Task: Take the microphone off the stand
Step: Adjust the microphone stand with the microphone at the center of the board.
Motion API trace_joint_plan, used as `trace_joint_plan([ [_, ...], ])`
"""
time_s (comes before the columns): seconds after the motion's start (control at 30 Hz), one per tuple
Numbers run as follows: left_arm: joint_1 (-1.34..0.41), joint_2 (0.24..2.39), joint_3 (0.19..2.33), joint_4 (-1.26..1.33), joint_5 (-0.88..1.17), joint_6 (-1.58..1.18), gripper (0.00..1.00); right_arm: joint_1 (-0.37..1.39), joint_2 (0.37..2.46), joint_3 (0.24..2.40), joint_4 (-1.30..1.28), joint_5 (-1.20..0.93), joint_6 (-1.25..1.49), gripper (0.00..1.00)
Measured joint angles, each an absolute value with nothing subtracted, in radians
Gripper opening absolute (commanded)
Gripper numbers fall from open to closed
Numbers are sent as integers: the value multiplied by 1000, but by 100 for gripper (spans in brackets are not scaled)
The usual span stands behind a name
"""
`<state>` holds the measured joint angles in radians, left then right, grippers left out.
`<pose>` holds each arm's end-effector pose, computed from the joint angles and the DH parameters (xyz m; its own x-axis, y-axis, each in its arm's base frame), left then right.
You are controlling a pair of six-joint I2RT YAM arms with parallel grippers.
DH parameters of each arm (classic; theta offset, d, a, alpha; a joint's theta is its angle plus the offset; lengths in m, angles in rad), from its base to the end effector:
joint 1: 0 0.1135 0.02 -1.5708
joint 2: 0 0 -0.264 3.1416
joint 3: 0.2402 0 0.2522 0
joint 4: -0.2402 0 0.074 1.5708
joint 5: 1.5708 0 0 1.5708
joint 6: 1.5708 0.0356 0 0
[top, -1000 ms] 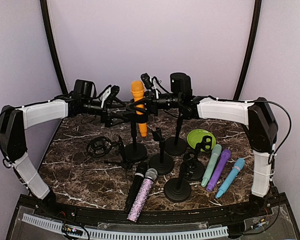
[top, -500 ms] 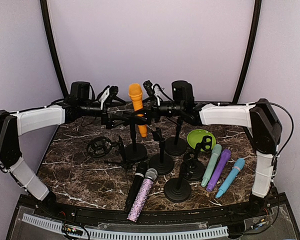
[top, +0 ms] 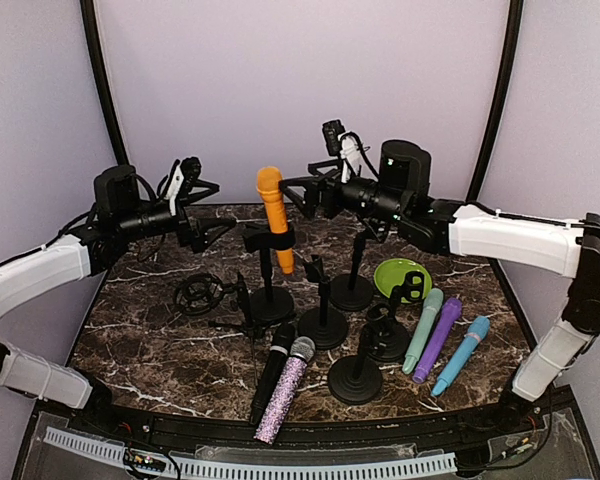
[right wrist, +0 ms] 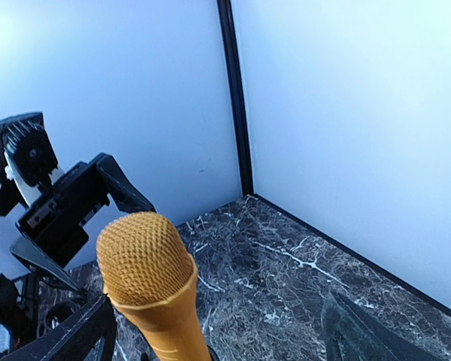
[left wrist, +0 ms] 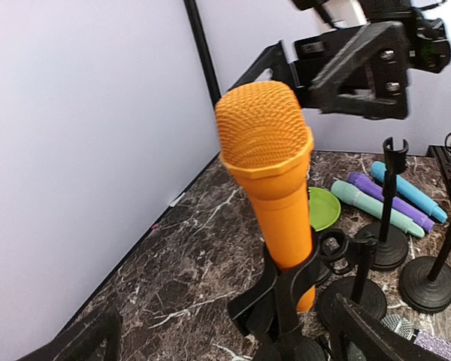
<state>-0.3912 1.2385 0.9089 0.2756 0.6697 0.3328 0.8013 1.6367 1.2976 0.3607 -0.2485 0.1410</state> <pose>0.2567 -0.1298 0.3350 0.2377 0.1790 -0.9547 0.8404 0.4549 0.2946 0.2698 0.2911 0.3544 -0.1070 0.0853 -0.9906 -0.8608 0.4907 0.1352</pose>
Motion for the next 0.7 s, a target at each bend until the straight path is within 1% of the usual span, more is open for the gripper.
trace_joint_plan([
  [0.17,-391,1242,928,228,546,262,99,909,1612,1341,267,-22,180,95],
  [0.4,-391,1249,949,208,435,186,99,1017,1704,1528,120,279,210,92],
  [0.57,-391,1249,949,208,379,171,99,1076,1798,1663,32,476,190,81],
  [0.7,-391,1249,948,208,364,170,99,1116,1861,1750,-32,594,163,67],
])
